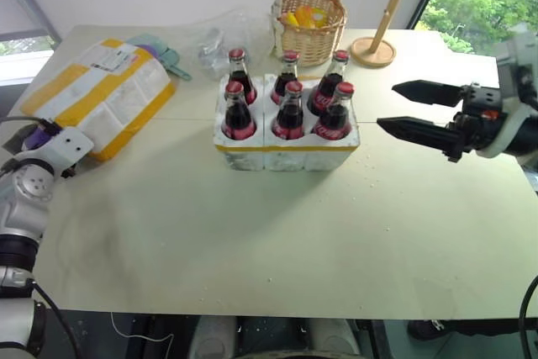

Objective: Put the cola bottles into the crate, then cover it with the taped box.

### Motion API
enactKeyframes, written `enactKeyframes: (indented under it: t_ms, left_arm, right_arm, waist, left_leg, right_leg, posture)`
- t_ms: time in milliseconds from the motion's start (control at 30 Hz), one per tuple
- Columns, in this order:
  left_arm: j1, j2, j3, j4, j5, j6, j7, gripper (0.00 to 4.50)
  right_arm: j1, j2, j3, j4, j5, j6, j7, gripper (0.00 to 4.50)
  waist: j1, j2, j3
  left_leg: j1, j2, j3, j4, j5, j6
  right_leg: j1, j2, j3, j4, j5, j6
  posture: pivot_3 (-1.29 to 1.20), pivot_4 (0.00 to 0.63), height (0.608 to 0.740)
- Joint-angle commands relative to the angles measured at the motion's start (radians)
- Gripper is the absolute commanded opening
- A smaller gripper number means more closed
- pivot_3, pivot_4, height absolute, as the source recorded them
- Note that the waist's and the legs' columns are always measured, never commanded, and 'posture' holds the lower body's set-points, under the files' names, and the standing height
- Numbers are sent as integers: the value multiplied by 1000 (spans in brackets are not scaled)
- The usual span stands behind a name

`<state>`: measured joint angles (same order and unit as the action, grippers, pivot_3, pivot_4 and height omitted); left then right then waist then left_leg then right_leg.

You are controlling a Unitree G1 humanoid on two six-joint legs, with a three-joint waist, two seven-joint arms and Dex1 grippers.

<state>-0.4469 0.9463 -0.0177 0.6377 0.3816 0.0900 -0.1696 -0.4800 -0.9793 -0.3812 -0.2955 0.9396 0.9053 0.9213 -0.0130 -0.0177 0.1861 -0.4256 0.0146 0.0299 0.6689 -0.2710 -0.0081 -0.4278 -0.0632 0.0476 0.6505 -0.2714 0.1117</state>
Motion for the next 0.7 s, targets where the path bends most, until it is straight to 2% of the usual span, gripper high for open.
enactKeyframes:
  t_ms: [33,167,200,233,467,700]
  left_arm:
    - [-21,6,14,16,-2,-21,12,3146]
    - [-34,13,28,34,-13,-25,18,1148]
    - [-41,17,32,39,-14,-28,21,734]
    - [-51,27,34,40,-10,-44,28,555]
    - [-214,88,81,52,-62,-157,-2,555]
    - [-469,52,83,-34,-228,-392,-242,555]
  right_arm:
    - [-5,-22,-41,-28,18,-17,12,4500]
    - [6,-24,-46,-33,20,-18,17,4500]
    - [11,-24,-47,-34,20,-18,18,4500]
    - [16,-25,-49,-35,20,-18,20,4500]
    - [53,-49,-80,-42,64,17,45,4500]
    - [89,-54,-93,-39,44,3,41,4500]
  waist:
    - [-2,0,0]
    - [1,0,0]
    - [1,0,0]
    - [1,0,0]
    - [4,-3,-1]
    - [4,-3,-1]
  left_leg:
    - [0,0,0,0,0,0]
    - [0,0,0,0,0,0]
    - [1,0,0,1,0,0]
    - [1,0,0,1,0,0]
    - [-1,0,-1,3,0,0]
    - [-3,0,0,12,-1,2]
  right_leg:
    - [0,0,0,0,0,0]
    - [0,0,0,1,0,0]
    - [0,0,0,1,0,0]
    - [0,0,0,1,0,0]
    - [1,1,-2,1,0,0]
    - [3,0,-2,3,1,3]
  posture:
    - [0,150,740]
    - [0,150,740]
    - [0,150,740]
    - [0,150,740]
    - [0,150,740]
    - [0,150,740]
